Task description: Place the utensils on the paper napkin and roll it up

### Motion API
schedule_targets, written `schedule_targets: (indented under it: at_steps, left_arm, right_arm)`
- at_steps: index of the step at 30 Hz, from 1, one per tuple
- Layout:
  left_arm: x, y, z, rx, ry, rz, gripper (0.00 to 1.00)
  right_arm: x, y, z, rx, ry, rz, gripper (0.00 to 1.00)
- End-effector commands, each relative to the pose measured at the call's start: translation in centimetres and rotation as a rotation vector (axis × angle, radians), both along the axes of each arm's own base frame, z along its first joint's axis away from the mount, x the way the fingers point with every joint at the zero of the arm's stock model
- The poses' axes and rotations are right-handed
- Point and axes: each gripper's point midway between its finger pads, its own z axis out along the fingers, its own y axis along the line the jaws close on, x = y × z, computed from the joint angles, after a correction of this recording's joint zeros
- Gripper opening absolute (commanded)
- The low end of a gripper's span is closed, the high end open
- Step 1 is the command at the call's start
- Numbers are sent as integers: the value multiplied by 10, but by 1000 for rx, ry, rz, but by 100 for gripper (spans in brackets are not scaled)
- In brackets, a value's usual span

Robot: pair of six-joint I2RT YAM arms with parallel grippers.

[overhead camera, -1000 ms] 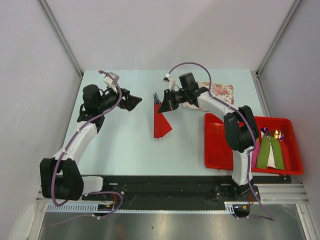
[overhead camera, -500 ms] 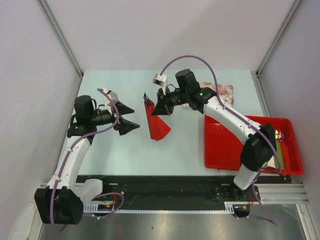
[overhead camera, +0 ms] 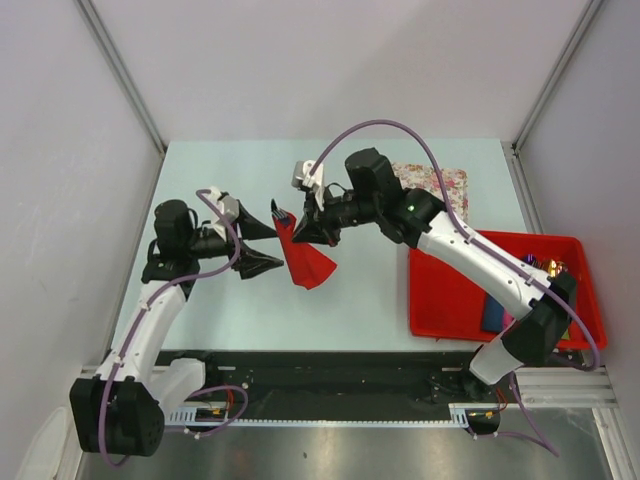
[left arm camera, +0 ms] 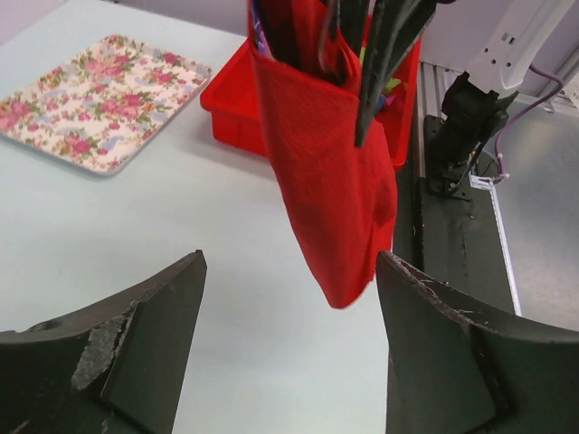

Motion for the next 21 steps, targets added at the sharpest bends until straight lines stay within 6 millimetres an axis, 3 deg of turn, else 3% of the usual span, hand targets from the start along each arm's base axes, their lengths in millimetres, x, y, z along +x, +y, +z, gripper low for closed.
schedule_targets:
  at_steps: [1,11,21]
  left_arm:
    - [-11,-9,23,-27,-113,-85,81]
    - [-37,-25,40,-44,-124,-188,68]
    - [-45,-33,53,-66,-120,-211,68]
  right_arm:
    - [-15,-1,38,61,-148,27,0]
    - [-36,2,50,77,-235,52,0]
    - [-42,1,52,77,-254,60,0]
